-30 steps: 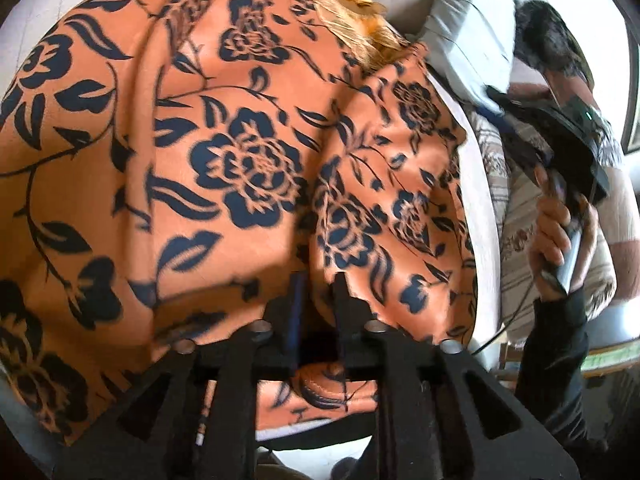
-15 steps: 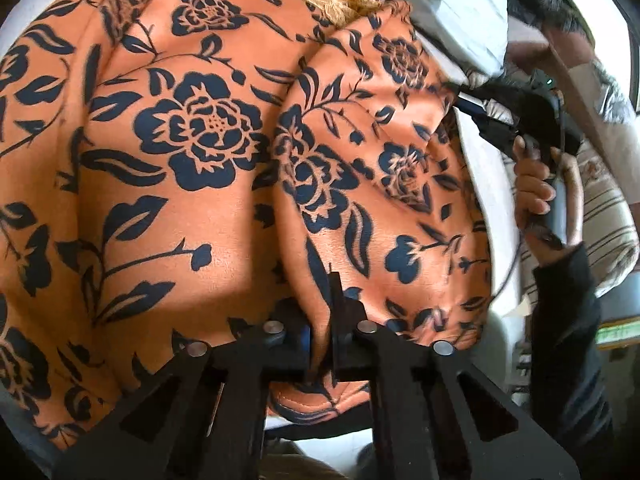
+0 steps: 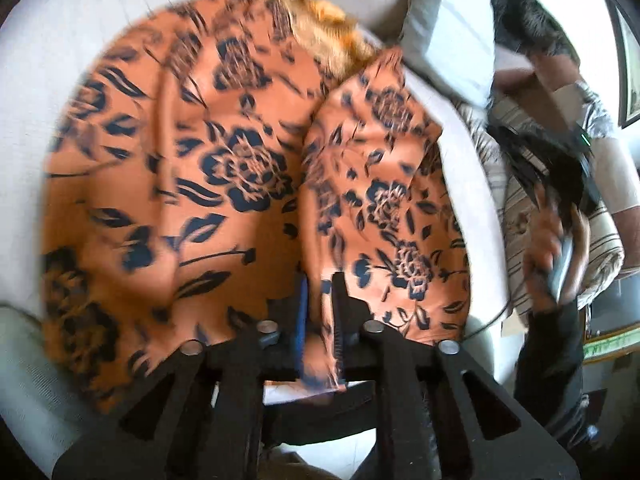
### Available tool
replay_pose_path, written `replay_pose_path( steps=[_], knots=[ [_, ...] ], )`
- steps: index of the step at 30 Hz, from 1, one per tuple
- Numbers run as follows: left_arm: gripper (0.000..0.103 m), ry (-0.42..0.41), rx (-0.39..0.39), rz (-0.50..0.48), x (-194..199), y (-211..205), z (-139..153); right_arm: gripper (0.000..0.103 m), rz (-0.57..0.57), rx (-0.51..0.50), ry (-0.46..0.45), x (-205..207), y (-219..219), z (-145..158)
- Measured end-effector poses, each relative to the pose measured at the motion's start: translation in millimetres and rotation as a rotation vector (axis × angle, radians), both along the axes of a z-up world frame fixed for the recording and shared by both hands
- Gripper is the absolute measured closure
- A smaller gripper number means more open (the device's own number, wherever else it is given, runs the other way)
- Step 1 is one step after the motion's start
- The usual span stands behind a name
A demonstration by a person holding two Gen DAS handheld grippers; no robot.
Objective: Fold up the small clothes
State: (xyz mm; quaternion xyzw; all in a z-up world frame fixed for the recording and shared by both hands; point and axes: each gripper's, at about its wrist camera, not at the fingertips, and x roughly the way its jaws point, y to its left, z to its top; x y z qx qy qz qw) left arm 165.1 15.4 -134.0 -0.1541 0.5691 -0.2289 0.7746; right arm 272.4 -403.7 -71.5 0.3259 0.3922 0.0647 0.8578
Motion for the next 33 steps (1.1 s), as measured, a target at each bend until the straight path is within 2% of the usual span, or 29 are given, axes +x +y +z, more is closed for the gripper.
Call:
replay_pose_path(
  steps=[1, 2, 3, 4, 5, 6, 8, 10, 13, 16, 18, 19, 20, 22, 23, 25, 27, 29, 33],
  knots=[
    [0.076, -0.043, 0.016, 0.031, -6.3, 9.9, 10.5, 0.089, 0.01, -0.018, -0.065, -21.4, 14.8, 16.2],
    [0.059, -0.071, 0.033, 0.056, -9.2, 15.4, 16.7, 0.06, 0.022, -0.02, -0.112, -39.8, 28.6, 27.6],
    [0.049, -0.094, 0.054, 0.086, -8.2, 19.3, 20.7, 0.023, 0.021, -0.012, -0.13, -50.0, 39.9, 32.5],
    [0.034, -0.116, 0.092, 0.132, -8.7, 28.9, 24.1, 0.013, 0.0, 0.004, -0.147, -65.0, 52.2, 37.2],
    [0.032, -0.12, 0.134, 0.178, -7.1, 34.1, 22.5, 0.009, -0.015, 0.011, -0.157, -75.5, 61.8, 39.5],
    [0.032, -0.104, 0.18, 0.225, -4.5, 42.2, 19.8, 0.009, -0.009, 0.018, -0.158, -82.2, 72.6, 40.9],
    [0.032, -0.056, 0.226, 0.262, 4.4, 51.5, 8.7, 0.009, 0.085, 0.04, -0.126, -82.4, 100.3, 40.9],
    [0.032, -0.055, 0.207, 0.249, 9.7, 49.5, 1.1, 0.009, 0.157, 0.068, -0.117, -85.0, 125.9, 40.8],
    [0.032, -0.083, 0.228, 0.184, 16.3, 31.3, -5.9, 0.009, 0.169, 0.037, -0.118, -90.4, 154.2, 45.3],
    [0.035, -0.095, 0.329, 0.169, 26.9, 13.0, -19.6, 0.01, 0.134, -0.007, -0.095, -93.6, 167.4, 47.5],
    [0.05, -0.032, 0.339, 0.194, 32.3, 18.2, -33.7, 0.012, 0.141, -0.022, -0.08, -93.8, 169.1, 48.7],
    [0.062, -0.029, 0.361, 0.198, 33.3, 20.3, -38.6, 0.012, 0.129, -0.042, -0.07, -97.3, 170.5, 50.1],
    [0.075, -0.052, 0.415, 0.179, 32.7, 17.8, -40.4, 0.012, 0.103, -0.078, -0.059, -100.9, 171.5, 51.3],
    [0.09, -0.089, 0.491, 0.142, 28.9, 15.2, -39.3, 0.013, 0.11, -0.139, -0.07, -107.1, 175.2, 55.3],
    [0.094, -0.087, 0.483, 0.135, 28.1, 18.0, -38.3, 0.014, 0.118, -0.156, -0.075, -109.5, 177.9, 56.2],
    [0.098, -0.05, 0.414, 0.152, 30.3, 31.3, -32.6, 0.015, 0.135, -0.165, -0.065, -110.9, 182.4, 54.7],
    [0.101, -0.027, 0.242, 0.205, 29.4, 54.2, -15.7, 0.025, 0.181, -0.149, -0.04, -105.8, 187.0, 50.8],
    [0.101, -0.049, 0.116, 0.253, 24.2, 71.9, 4.9, 0.03, 0.224, -0.125, -0.017, -99.9, 190.3, 47.3],
    [0.101, -0.11, 0.015, 0.272, 12.2, 87.3, 44.1, 0.03, 0.251, -0.095, -0.008, -89.1, 193.4, 43.3]
  ],
)
